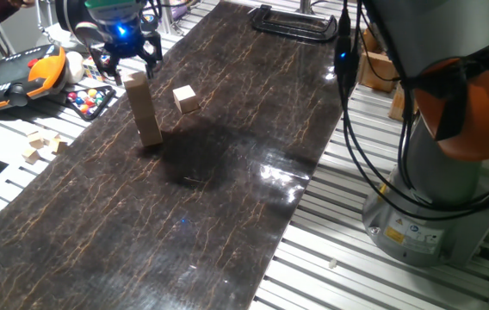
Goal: Stack the blocks in a vertical line of five
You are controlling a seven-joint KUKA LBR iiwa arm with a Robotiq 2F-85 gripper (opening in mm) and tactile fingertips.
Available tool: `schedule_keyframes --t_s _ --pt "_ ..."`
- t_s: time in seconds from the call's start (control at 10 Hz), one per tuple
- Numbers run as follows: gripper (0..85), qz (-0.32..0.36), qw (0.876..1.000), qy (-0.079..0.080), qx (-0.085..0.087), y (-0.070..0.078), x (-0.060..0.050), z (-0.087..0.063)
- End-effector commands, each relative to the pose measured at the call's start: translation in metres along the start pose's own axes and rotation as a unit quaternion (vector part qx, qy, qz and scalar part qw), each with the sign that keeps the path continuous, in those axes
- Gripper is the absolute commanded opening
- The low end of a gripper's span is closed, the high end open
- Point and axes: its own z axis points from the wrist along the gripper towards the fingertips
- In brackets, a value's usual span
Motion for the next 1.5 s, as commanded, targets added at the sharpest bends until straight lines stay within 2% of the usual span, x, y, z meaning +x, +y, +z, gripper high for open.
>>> schedule_keyframes --t_s 0.0,0.3,0.5,0.7,1.2,1.3,1.4 --pt "66.7 0.001 1.0 0.002 0.0 -0.001 0.0 -0.006" --pt "63.3 -0.012 1.0 0.014 -0.006 -0.013 -0.012 -0.019" --pt "63.0 -0.024 1.0 0.011 -0.003 -0.022 -0.021 -0.024" --pt "57.7 -0.032 0.999 0.013 -0.002 -0.031 -0.029 -0.027" --pt "44.3 -0.057 0.998 0.012 -0.009 -0.047 -0.039 -0.014" --pt "35.7 -0.063 0.998 0.013 -0.009 -0.047 -0.039 -0.014" --pt "6.3 -0.074 0.997 0.02 -0.016 -0.048 -0.038 -0.015"
